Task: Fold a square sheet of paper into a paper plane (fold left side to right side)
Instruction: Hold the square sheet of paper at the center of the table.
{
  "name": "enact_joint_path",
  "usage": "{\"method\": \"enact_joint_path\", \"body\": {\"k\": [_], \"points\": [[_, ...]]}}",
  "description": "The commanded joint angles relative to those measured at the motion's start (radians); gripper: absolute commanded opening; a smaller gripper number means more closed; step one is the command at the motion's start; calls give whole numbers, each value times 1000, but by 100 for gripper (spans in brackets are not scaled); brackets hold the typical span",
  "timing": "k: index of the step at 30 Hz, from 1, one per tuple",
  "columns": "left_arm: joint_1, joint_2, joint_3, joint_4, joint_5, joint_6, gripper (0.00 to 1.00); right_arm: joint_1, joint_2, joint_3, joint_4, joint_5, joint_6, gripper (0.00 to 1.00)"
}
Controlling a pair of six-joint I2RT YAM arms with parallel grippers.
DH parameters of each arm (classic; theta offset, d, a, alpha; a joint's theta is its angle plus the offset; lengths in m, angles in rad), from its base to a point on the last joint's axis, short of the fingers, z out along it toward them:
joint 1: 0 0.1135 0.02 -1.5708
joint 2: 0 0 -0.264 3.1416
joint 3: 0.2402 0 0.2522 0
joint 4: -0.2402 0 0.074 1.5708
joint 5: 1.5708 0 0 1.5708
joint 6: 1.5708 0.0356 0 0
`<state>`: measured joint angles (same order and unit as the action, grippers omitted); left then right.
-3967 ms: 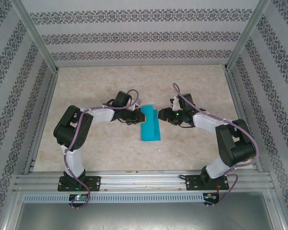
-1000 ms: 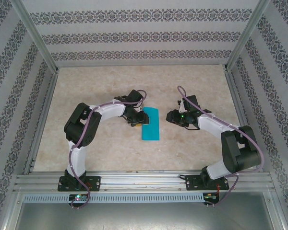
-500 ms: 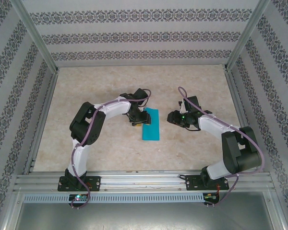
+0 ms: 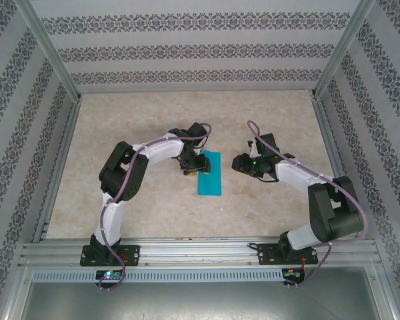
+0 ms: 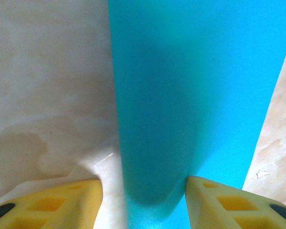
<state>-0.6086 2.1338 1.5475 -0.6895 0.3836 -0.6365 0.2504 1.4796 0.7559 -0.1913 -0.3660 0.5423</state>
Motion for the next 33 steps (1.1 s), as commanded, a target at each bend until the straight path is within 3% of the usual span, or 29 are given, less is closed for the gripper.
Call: {"method": "enact_joint_path", "body": {"k": [1, 26, 30, 33], "points": [[-75, 152, -50, 38, 70, -5, 52, -10, -17, -15, -10, 6, -16, 43], [-77, 183, -38, 56, 93, -25, 54, -8, -7, -7, -10, -22, -15, 43], [-77, 183, -37, 52, 90, -22, 54, 1, 20, 5, 17, -93, -5, 42], [-77, 184, -37, 53, 90, -21, 54, 29, 68, 24, 64, -171, 22, 34]]}}
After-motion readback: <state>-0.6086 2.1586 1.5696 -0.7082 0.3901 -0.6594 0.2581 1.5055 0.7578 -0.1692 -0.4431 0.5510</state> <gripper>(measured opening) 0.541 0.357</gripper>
